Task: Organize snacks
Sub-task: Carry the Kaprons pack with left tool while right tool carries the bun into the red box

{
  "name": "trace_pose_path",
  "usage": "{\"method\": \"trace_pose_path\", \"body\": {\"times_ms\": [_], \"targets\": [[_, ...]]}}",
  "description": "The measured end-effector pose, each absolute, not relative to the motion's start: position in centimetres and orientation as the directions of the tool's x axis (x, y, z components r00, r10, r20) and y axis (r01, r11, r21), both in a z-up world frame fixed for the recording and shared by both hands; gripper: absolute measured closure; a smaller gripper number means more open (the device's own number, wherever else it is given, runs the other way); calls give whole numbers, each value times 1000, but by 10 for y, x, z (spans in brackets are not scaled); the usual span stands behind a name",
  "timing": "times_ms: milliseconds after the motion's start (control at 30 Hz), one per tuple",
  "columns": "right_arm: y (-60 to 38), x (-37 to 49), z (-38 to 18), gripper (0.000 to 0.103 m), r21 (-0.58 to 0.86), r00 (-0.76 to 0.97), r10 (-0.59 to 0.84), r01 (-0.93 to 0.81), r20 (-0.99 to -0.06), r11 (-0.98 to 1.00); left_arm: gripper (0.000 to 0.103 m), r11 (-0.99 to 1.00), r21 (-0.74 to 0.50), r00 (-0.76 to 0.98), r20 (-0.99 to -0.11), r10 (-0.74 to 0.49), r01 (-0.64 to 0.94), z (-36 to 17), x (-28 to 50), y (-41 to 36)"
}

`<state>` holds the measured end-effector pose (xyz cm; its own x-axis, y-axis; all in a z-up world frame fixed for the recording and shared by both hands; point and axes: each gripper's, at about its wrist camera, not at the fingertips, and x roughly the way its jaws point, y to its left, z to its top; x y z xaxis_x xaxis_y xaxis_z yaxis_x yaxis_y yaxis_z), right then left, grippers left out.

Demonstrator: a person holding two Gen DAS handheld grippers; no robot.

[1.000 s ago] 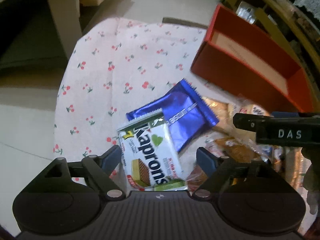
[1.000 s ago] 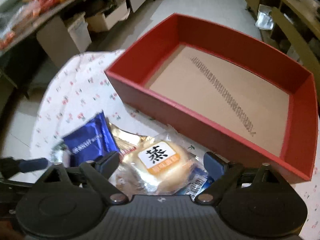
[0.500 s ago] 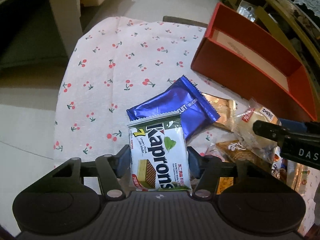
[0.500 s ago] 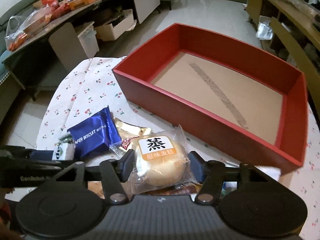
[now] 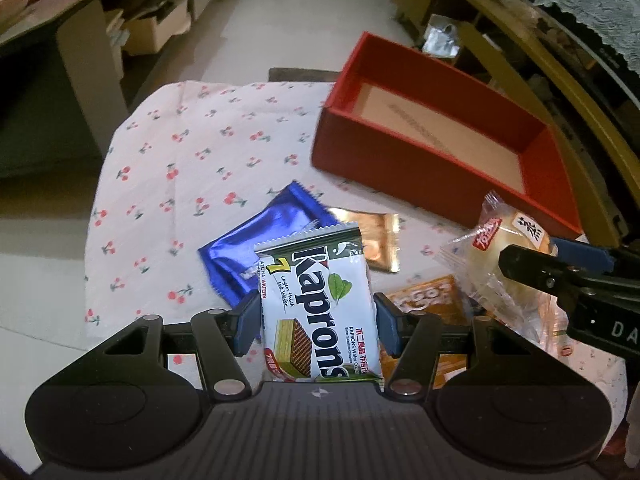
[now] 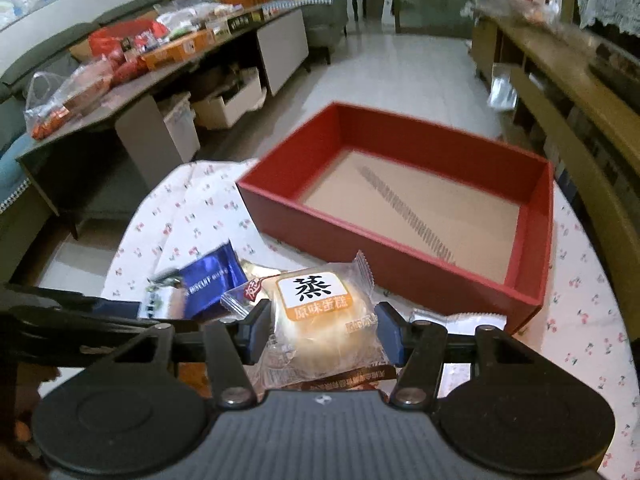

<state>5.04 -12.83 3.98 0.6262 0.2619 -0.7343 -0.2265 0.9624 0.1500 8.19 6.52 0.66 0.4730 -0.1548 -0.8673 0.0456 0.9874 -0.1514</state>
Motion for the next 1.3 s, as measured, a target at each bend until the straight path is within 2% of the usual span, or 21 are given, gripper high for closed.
{"method": "trace_pose_path", "body": {"times_ms": [533, 1300], "targets": [[-140, 47, 64, 30, 70, 731, 186, -187, -656, 980, 38, 986, -86, 582, -798, -153, 141, 35, 93, 20], [-166, 72, 73, 30, -66, 825, -24, -16, -564, 998, 38, 979, -42, 629, -761, -160, 198, 43, 138, -31]]}}
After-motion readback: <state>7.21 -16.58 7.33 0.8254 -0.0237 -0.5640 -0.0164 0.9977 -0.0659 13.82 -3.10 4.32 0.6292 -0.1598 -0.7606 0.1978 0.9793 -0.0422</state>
